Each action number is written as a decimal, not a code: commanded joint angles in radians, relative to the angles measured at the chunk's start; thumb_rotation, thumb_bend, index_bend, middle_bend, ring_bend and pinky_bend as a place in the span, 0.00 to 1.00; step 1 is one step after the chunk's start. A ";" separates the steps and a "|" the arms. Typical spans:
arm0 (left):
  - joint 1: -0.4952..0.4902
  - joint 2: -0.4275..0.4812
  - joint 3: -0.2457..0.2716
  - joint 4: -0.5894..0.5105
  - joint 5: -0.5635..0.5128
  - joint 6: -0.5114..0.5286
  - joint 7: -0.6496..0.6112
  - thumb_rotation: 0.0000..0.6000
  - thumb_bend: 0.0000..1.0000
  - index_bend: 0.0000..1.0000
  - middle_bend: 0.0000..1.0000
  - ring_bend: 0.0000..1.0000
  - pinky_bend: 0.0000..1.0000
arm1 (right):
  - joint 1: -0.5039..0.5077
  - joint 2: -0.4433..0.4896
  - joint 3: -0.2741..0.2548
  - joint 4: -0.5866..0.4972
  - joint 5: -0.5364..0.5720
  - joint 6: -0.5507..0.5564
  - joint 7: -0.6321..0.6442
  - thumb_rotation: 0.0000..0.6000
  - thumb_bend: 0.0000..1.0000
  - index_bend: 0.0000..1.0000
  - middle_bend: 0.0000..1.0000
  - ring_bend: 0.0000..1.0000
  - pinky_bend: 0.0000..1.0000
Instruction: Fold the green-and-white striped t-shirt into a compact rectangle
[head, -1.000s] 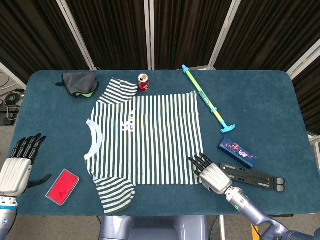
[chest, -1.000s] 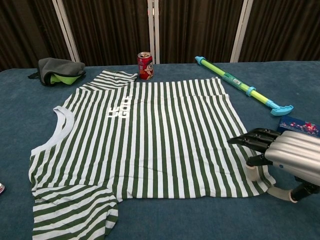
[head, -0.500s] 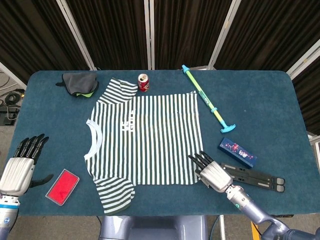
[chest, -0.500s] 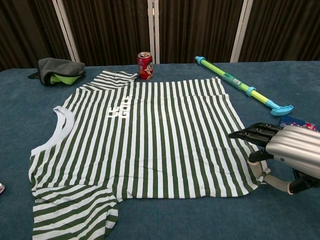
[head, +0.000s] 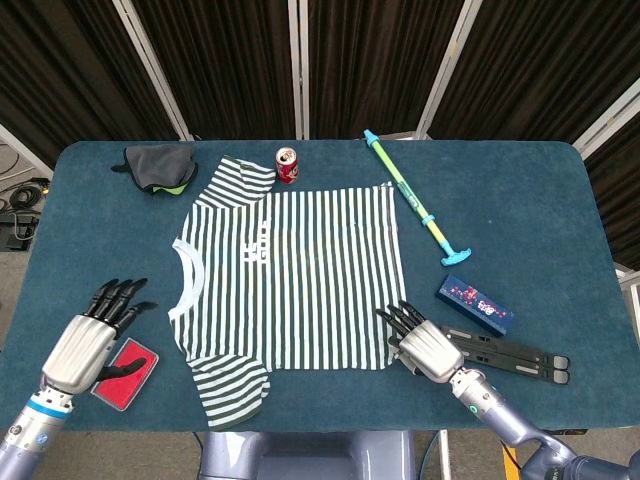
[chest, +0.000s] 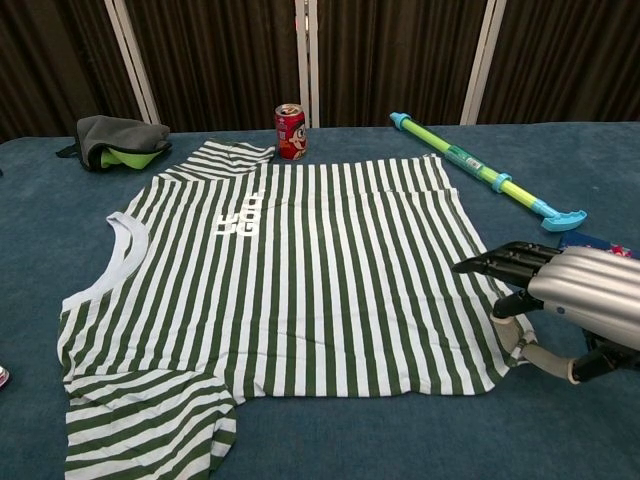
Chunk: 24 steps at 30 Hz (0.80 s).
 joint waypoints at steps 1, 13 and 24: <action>-0.068 -0.080 0.038 0.127 0.136 -0.009 -0.102 1.00 0.06 0.42 0.00 0.00 0.00 | 0.002 0.005 0.000 -0.010 0.002 0.003 0.005 1.00 0.43 0.69 0.05 0.00 0.00; -0.145 -0.241 0.122 0.447 0.295 -0.001 -0.176 1.00 0.23 0.48 0.00 0.00 0.00 | 0.014 0.014 0.004 -0.036 0.023 -0.012 -0.017 1.00 0.43 0.71 0.05 0.00 0.00; -0.148 -0.325 0.201 0.637 0.329 0.010 -0.218 1.00 0.24 0.48 0.00 0.00 0.00 | 0.015 0.003 0.000 -0.032 0.029 -0.011 -0.021 1.00 0.43 0.72 0.05 0.00 0.00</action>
